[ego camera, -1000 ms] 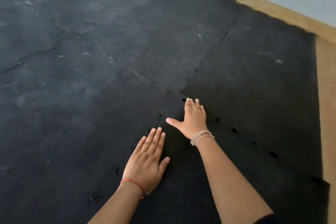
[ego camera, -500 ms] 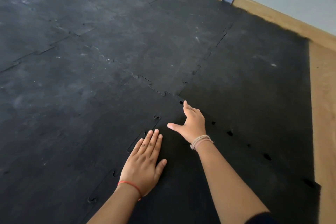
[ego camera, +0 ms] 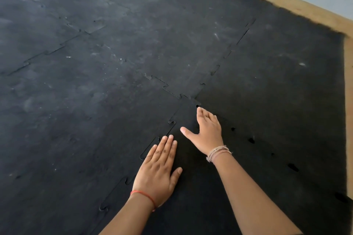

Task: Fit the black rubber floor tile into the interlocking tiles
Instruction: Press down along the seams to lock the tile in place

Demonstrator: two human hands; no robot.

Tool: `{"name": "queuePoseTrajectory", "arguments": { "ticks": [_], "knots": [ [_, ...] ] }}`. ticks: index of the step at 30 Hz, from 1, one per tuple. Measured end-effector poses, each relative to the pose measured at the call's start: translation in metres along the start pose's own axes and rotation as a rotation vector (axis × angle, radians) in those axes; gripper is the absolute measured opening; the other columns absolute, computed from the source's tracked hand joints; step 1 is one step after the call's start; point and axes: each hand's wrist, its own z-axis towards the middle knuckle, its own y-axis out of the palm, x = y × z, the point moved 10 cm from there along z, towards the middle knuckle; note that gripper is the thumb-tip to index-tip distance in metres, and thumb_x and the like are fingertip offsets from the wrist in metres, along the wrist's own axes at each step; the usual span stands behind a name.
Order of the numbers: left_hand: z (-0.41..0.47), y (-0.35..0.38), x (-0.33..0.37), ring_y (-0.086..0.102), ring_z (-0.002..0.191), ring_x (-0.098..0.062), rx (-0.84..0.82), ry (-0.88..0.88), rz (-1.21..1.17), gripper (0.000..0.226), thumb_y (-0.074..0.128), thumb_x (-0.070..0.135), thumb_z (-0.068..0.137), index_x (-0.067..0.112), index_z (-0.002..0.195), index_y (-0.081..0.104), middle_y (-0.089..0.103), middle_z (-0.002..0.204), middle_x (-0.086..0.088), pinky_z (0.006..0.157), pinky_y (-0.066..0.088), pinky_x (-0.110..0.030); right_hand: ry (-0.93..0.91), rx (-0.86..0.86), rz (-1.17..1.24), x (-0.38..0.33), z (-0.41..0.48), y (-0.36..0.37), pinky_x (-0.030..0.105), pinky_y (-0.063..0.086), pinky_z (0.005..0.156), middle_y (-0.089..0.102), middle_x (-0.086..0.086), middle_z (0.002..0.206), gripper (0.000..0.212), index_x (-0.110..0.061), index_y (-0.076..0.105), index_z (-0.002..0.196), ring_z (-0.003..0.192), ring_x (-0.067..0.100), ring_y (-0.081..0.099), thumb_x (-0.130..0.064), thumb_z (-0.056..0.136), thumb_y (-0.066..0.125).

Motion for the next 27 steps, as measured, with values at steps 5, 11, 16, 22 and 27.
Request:
{"name": "queuePoseTrajectory", "arguments": {
  "ticks": [5,11,16,22,27],
  "knots": [
    [0.001,-0.001,-0.001,0.023,0.136,-0.024,-0.037,-0.015,-0.023,0.063,0.024,0.046,0.089,0.009,0.140,0.028,0.026,0.148,-0.009,0.109,0.006,-0.035,-0.007,0.005,-0.006,0.001,0.009,0.001,0.039,0.008,0.114,0.024,0.005,0.154,0.083,-0.013,0.014,0.146,0.142,0.022,0.010,-0.052,0.083,0.053],
    [-0.001,0.008,-0.002,-0.038,0.128,-0.013,-0.017,0.013,-0.070,0.062,-0.007,0.052,0.084,0.020,0.132,-0.031,-0.036,0.141,0.005,0.104,-0.027,-0.033,0.064,0.076,0.193,-0.007,0.012,-0.011,0.036,0.020,0.110,0.034,0.005,0.148,0.073,-0.012,0.027,0.143,0.137,0.021,0.019,-0.036,0.083,0.061],
    [-0.003,0.007,-0.007,-0.028,0.134,-0.016,0.043,-0.006,-0.080,0.064,-0.006,0.052,0.084,0.019,0.137,-0.021,-0.027,0.146,0.003,0.111,-0.021,-0.032,0.036,0.110,0.164,-0.008,0.007,-0.005,0.038,0.019,0.111,0.031,0.006,0.150,0.076,-0.011,0.026,0.143,0.139,0.021,0.018,-0.039,0.082,0.061],
    [0.000,0.008,-0.007,-0.026,0.135,-0.020,-0.001,-0.001,-0.112,0.066,-0.004,0.053,0.084,0.018,0.138,-0.019,-0.025,0.147,0.001,0.106,-0.025,-0.030,0.022,0.057,-0.198,-0.017,0.007,0.015,0.039,0.005,0.115,0.020,0.014,0.154,0.078,-0.008,0.012,0.145,0.142,0.028,0.010,-0.056,0.088,0.036],
    [0.001,-0.004,-0.001,0.024,0.135,-0.024,-0.005,0.013,-0.054,0.064,0.020,0.046,0.089,0.006,0.138,0.030,0.029,0.147,-0.009,0.108,-0.001,-0.029,-0.070,-0.108,-0.195,-0.008,0.001,0.013,0.033,-0.004,0.114,-0.001,0.009,0.157,0.076,-0.010,0.000,0.146,0.144,0.021,-0.006,-0.056,0.091,0.026]
  ]
}}
